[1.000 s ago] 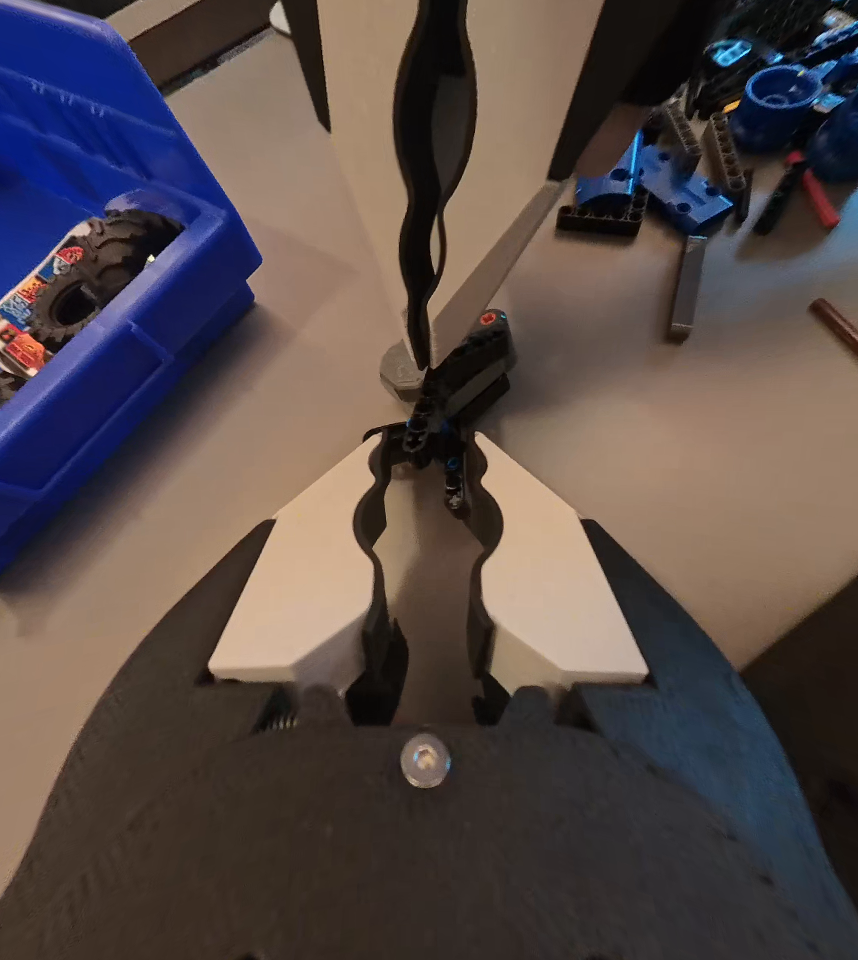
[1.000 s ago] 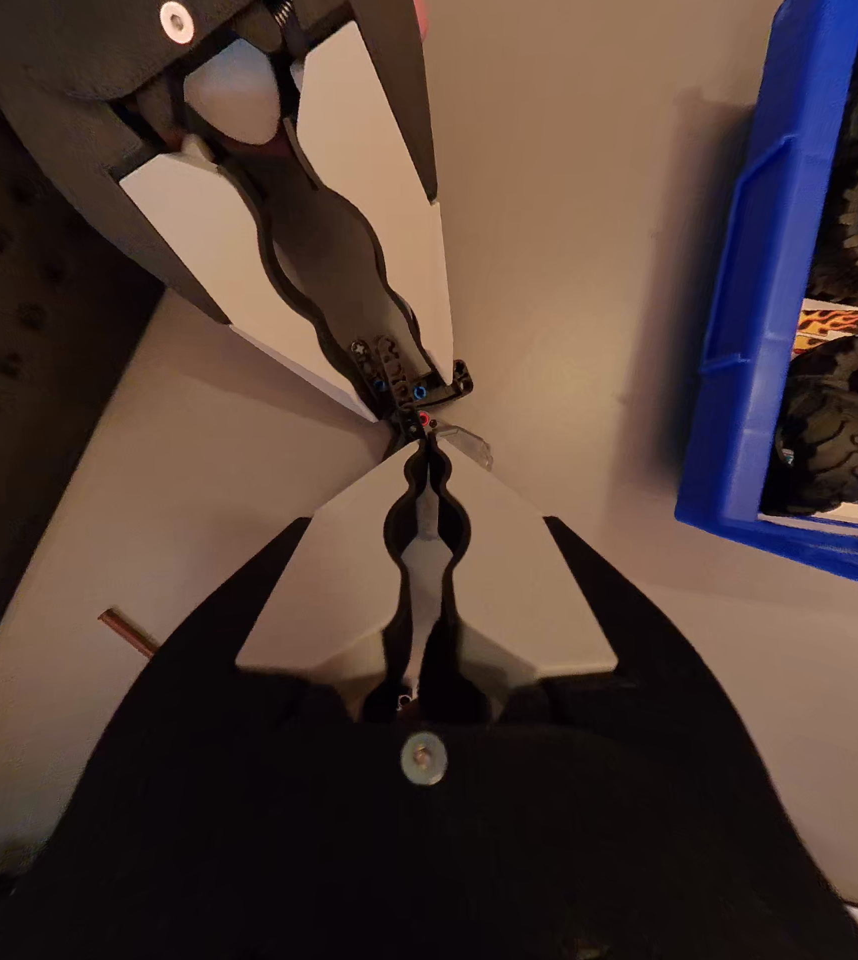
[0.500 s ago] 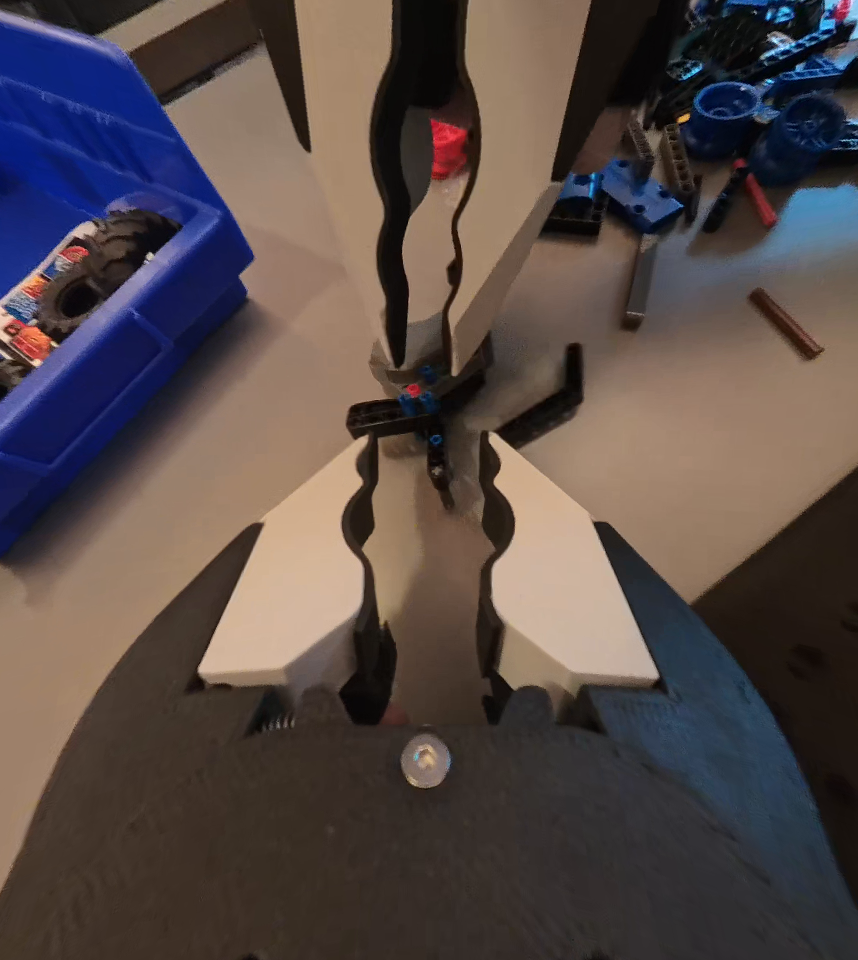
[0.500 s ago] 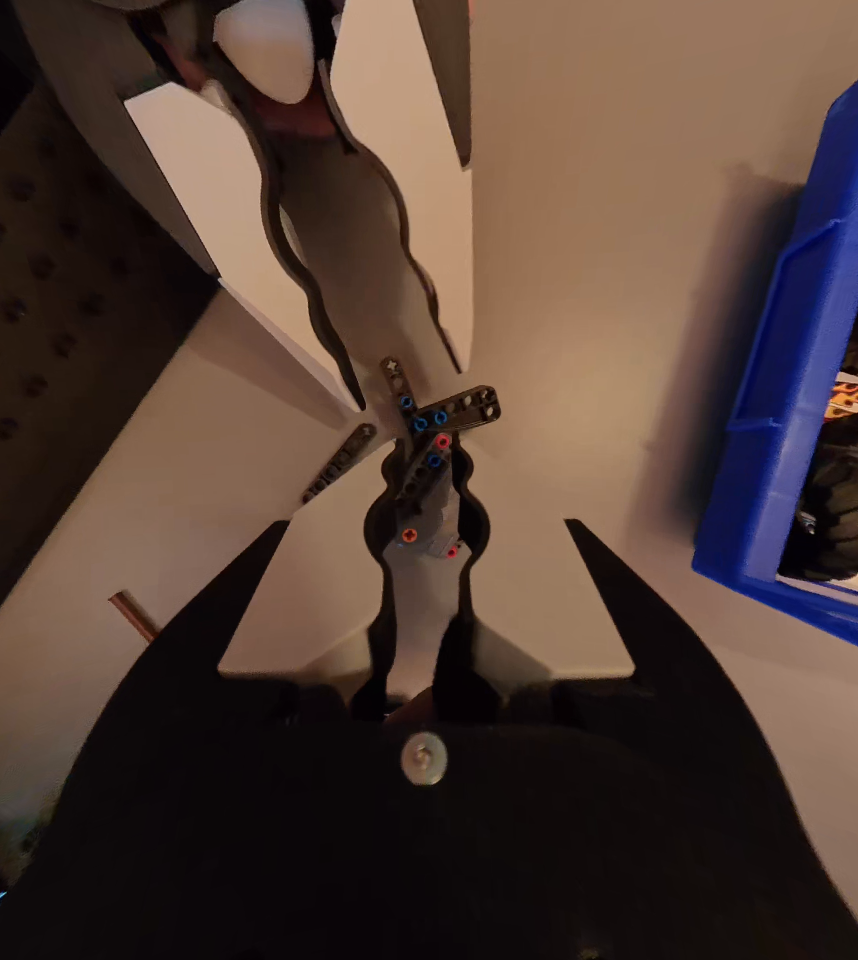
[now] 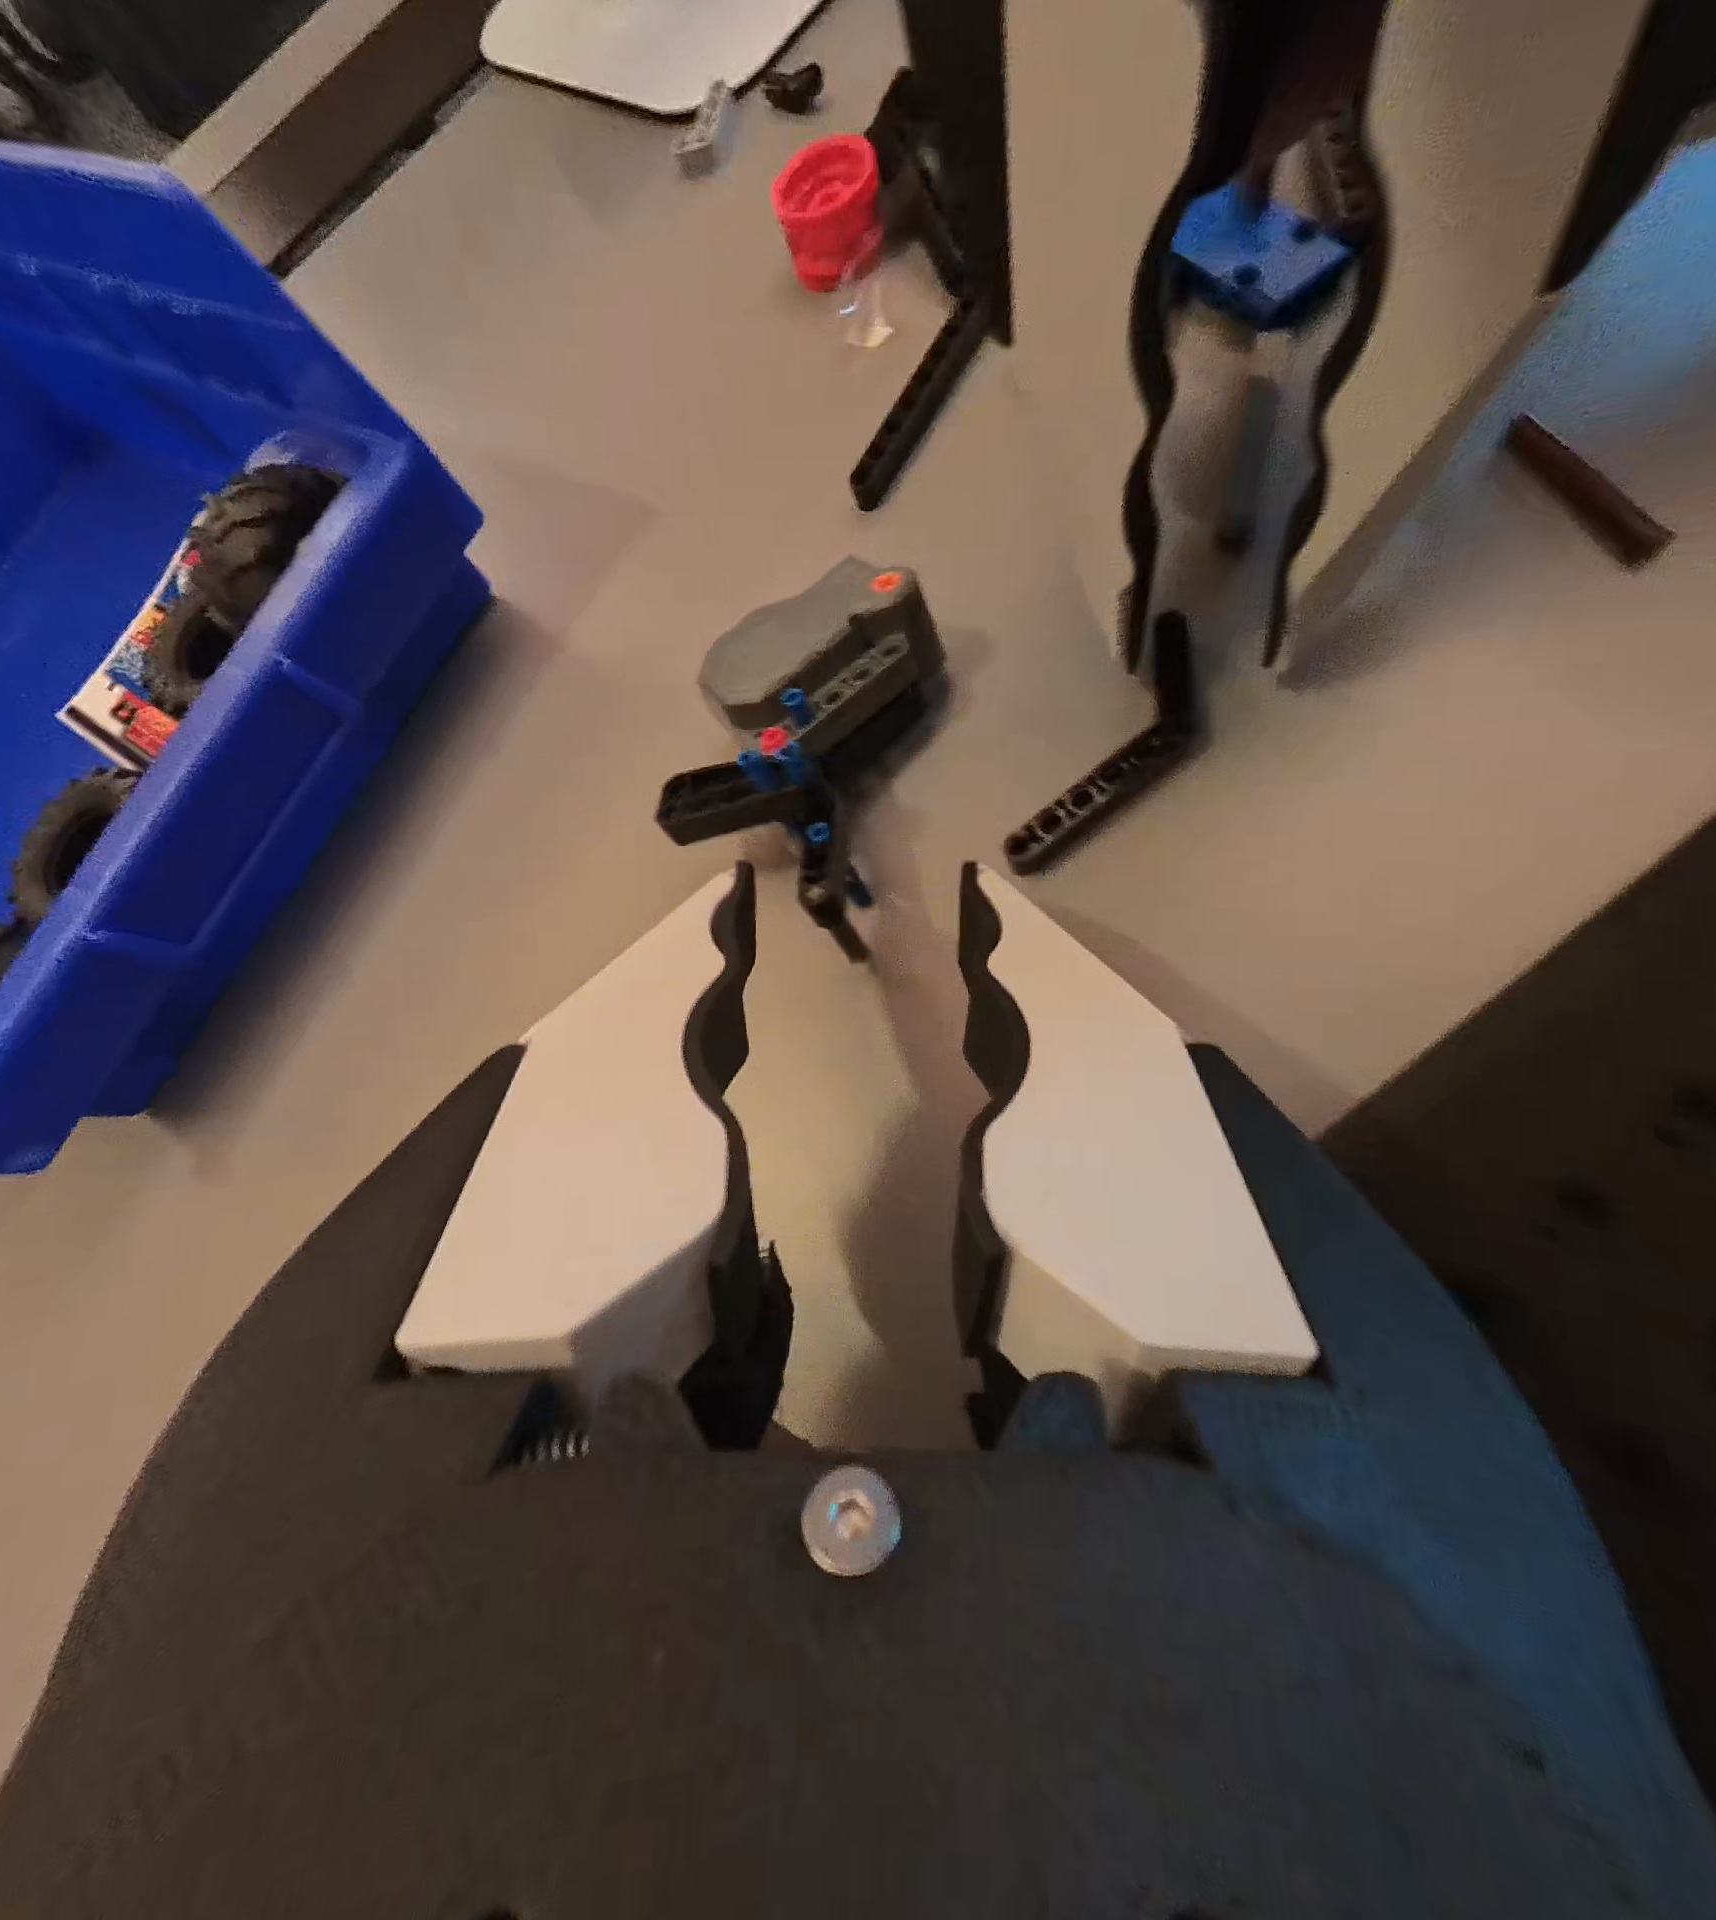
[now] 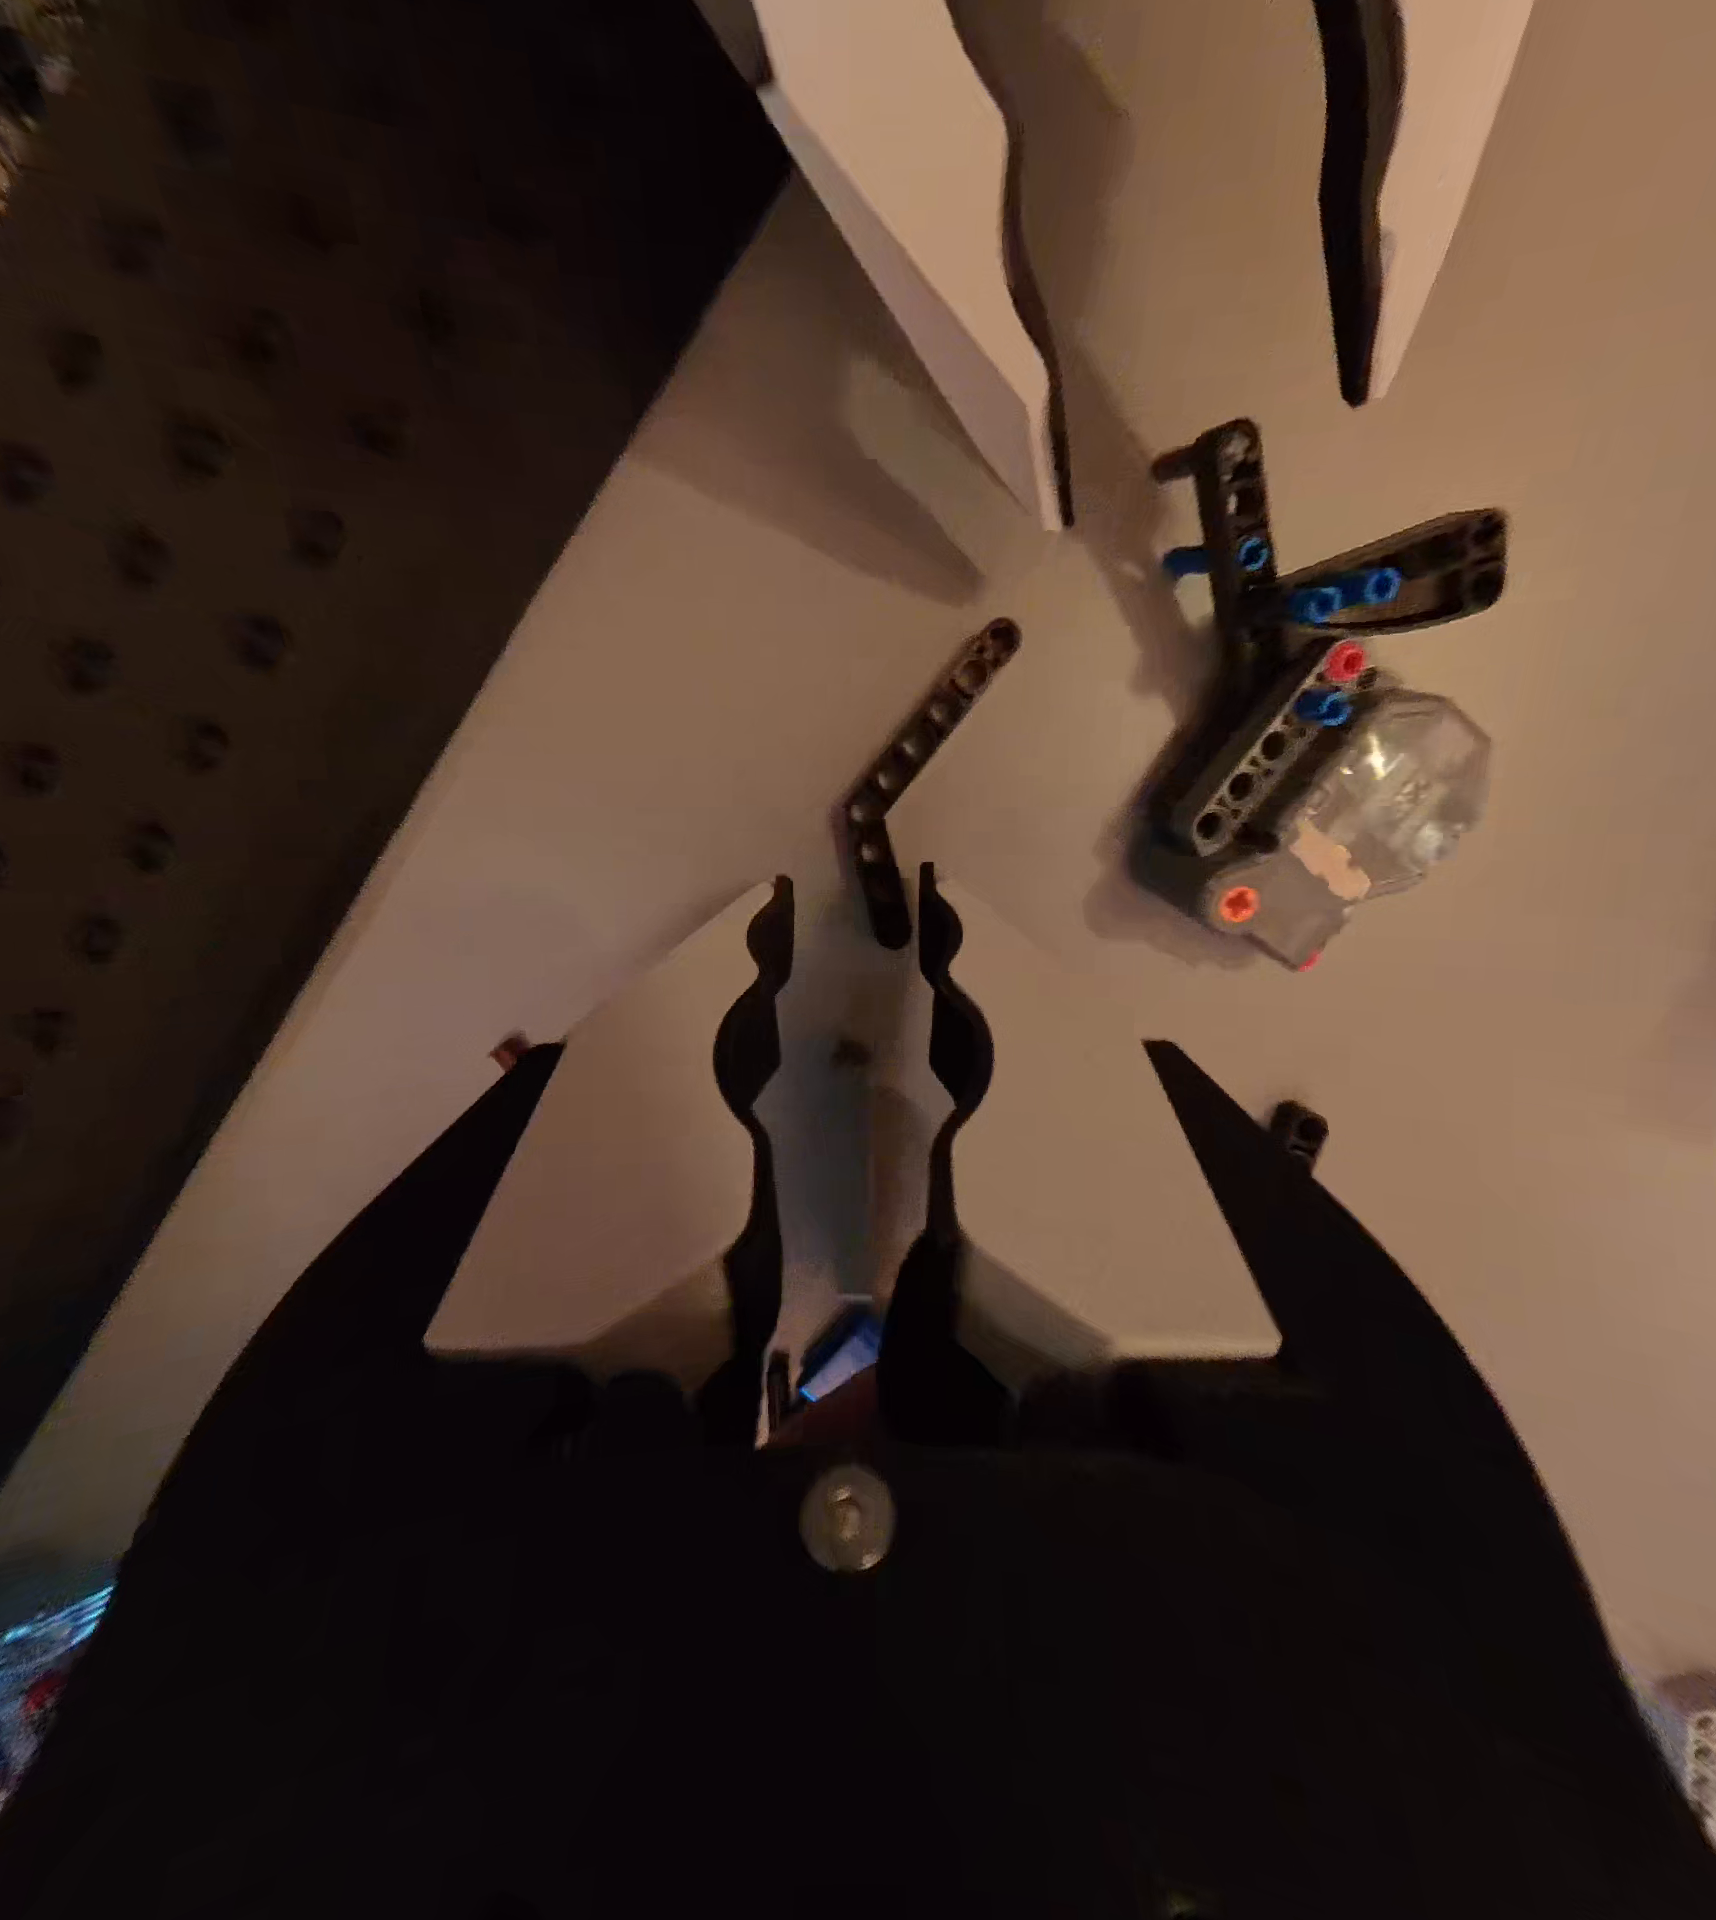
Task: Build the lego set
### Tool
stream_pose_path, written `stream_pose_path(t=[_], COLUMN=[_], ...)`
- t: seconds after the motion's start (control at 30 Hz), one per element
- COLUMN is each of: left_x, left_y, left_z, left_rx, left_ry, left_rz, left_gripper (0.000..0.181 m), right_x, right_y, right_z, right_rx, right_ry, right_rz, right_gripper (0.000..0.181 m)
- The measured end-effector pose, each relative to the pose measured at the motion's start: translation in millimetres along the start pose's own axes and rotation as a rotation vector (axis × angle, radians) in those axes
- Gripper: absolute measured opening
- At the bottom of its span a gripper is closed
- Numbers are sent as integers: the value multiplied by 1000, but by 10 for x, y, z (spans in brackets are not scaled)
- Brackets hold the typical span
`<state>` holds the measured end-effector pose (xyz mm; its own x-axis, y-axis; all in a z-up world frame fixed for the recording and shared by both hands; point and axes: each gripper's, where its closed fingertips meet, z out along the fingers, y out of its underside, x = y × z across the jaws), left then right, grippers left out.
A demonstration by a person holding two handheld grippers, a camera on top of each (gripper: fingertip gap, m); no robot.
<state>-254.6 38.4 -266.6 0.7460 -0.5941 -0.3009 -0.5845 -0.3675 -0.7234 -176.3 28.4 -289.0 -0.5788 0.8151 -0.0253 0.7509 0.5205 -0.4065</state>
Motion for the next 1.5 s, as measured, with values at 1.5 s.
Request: stream_pose_path(t=[1.5], left_x=[117], left_y=[-201], left_z=[-64], left_rx=[100], left_ry=[169], left_rz=[-281], left_gripper=[55], right_x=[691], right_y=[-282], right_z=[-493], right_rx=[226], right_ry=[458], right_rz=[-88], right_gripper=[7])
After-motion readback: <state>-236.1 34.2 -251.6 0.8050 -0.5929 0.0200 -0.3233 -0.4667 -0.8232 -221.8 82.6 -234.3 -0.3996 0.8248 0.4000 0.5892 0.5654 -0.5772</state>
